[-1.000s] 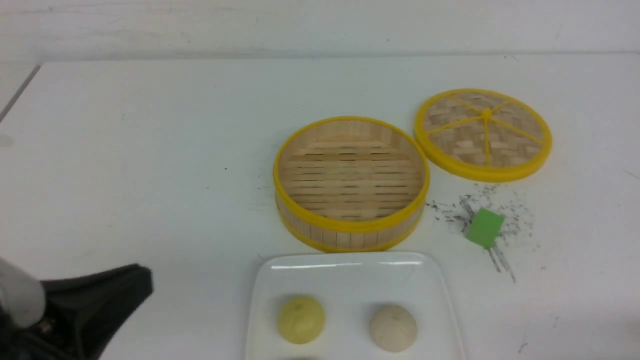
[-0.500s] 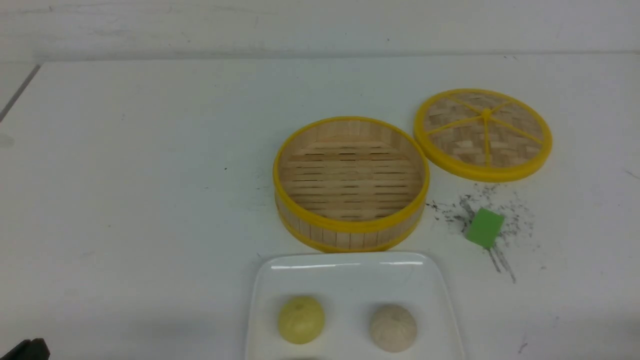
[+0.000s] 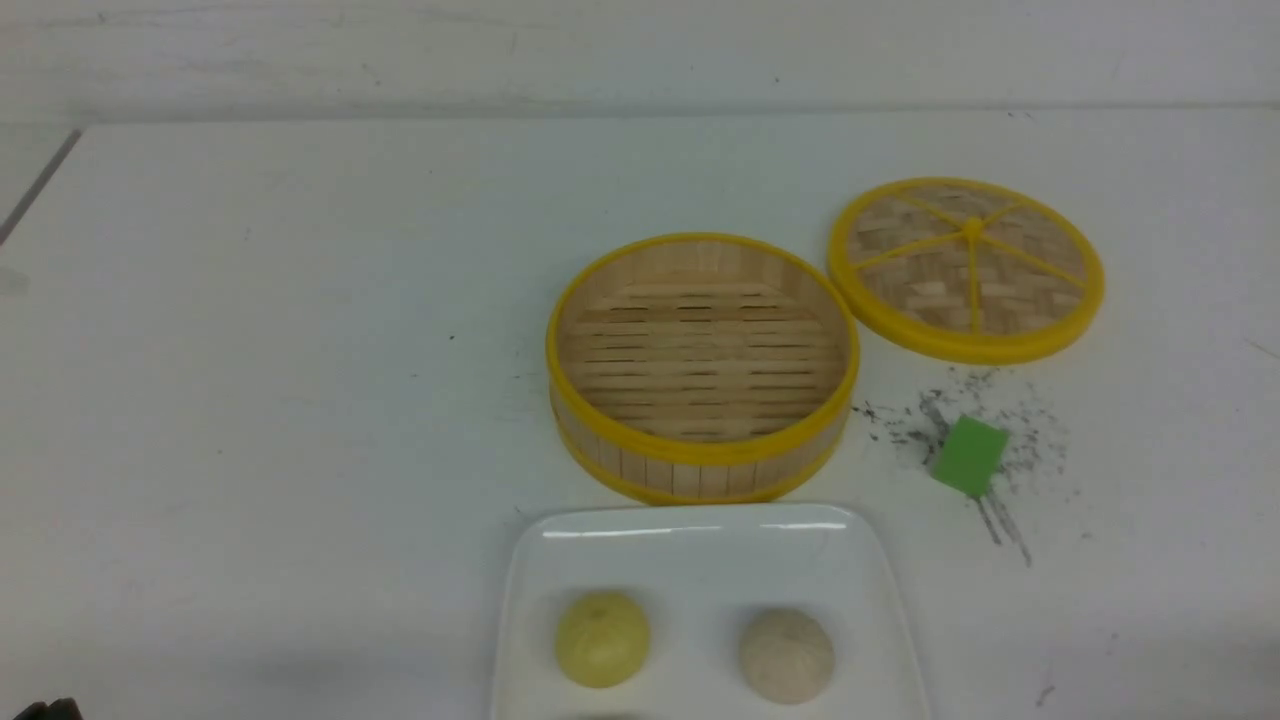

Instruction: Put the steamed buns into the plate on the white tablecloth.

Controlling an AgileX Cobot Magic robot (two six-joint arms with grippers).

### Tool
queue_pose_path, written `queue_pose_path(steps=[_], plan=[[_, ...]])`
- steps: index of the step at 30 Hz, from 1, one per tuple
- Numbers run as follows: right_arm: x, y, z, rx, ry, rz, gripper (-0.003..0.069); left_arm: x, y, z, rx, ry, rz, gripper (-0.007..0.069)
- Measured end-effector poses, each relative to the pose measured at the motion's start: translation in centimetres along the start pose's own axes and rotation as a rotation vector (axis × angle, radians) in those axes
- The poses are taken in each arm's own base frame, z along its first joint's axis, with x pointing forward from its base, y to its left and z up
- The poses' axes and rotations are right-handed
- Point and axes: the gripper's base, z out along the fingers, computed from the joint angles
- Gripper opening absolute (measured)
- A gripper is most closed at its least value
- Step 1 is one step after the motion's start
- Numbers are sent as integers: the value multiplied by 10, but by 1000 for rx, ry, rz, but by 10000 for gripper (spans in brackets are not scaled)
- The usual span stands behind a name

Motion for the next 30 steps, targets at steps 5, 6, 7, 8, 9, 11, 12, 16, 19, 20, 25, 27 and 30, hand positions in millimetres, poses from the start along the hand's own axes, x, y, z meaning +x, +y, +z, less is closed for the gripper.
queue_pose_path(steps=[5, 6, 7, 8, 9, 11, 12, 16, 19, 20, 25, 27, 30], plan=[[0, 0, 0, 0, 0, 0, 146, 0, 1, 0, -26, -1, -8, 92], [0, 0, 0, 0, 0, 0, 149, 0, 1, 0, -26, -1, -8, 94], [0, 0, 0, 0, 0, 0, 149, 0, 1, 0, -26, -1, -8, 94], [0, 0, 0, 0, 0, 0, 151, 0, 1, 0, -26, -1, -8, 97], [0, 0, 0, 0, 0, 0, 152, 0, 1, 0, -26, -1, -8, 99], [0, 0, 0, 0, 0, 0, 153, 0, 1, 0, -26, -1, -8, 101], [0, 0, 0, 0, 0, 0, 153, 0, 1, 0, -26, -1, -8, 105], [0, 0, 0, 0, 0, 0, 159, 0, 1, 0, -26, -1, -7, 108], [0, 0, 0, 0, 0, 0, 163, 0, 1, 0, -26, -1, -7, 108], [0, 0, 0, 0, 0, 0, 163, 0, 1, 0, -26, -1, -7, 108], [0, 0, 0, 0, 0, 0, 165, 0, 1, 0, -26, -1, -7, 109], [0, 0, 0, 0, 0, 0, 168, 0, 1, 0, -26, -1, -7, 109], [0, 0, 0, 0, 0, 0, 173, 0, 1, 0, -26, -1, -7, 116]])
